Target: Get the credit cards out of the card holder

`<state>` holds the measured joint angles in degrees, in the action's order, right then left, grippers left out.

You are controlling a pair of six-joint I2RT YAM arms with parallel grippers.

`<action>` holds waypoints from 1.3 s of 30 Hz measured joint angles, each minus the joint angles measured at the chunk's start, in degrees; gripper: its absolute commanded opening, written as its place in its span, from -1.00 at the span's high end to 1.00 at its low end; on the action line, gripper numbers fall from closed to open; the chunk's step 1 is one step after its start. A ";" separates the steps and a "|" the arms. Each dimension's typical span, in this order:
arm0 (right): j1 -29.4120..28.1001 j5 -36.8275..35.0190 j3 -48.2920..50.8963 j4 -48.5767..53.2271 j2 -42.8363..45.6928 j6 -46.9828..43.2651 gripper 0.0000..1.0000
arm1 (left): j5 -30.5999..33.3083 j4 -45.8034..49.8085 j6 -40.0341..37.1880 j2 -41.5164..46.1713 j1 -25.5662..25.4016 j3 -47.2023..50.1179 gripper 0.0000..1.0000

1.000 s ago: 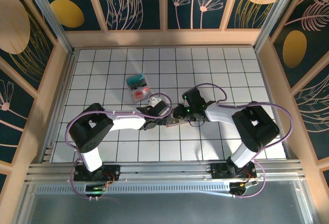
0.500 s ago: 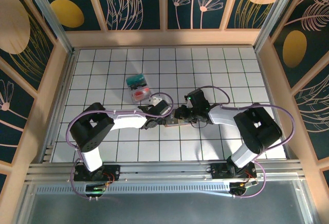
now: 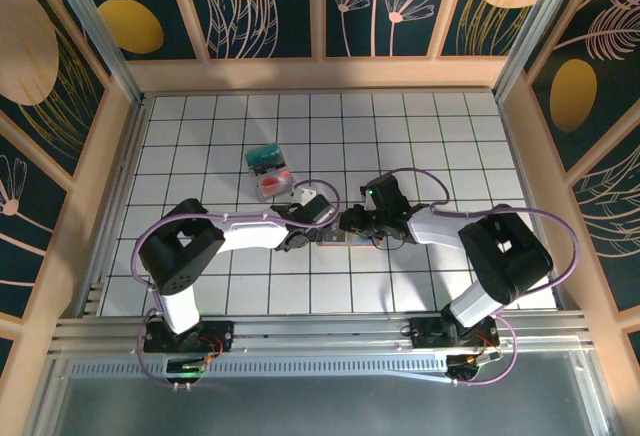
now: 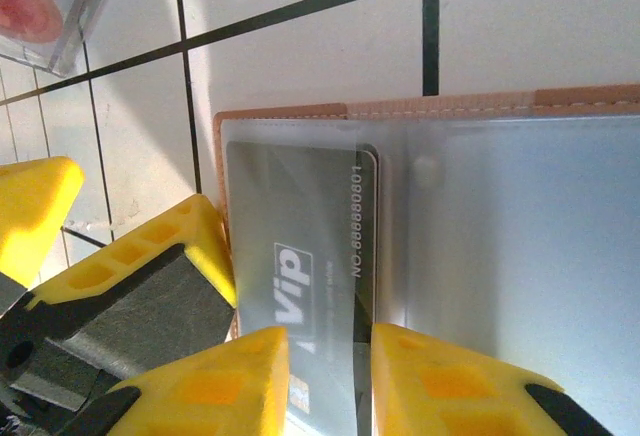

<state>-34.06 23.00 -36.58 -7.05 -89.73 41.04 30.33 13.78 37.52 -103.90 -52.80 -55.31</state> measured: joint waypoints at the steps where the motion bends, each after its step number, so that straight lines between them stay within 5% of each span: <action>1: 0.00 -0.20 0.00 0.00 0.00 0.02 0.42 | 0.00 0.00 0.00 0.00 0.00 0.00 -0.92; 16: -0.26 -0.39 -0.13 -0.59 -1.70 0.02 0.35 | -0.04 -0.04 0.02 -0.11 0.00 0.00 -0.92; 39: -0.55 -1.07 -0.46 -0.02 -1.27 -0.22 0.49 | -0.26 -0.11 0.02 -0.15 0.02 0.00 -0.90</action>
<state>-34.61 21.93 -37.04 -7.07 -91.00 40.82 30.06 13.67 37.54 -104.05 -52.77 -55.31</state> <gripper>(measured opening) 0.256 0.949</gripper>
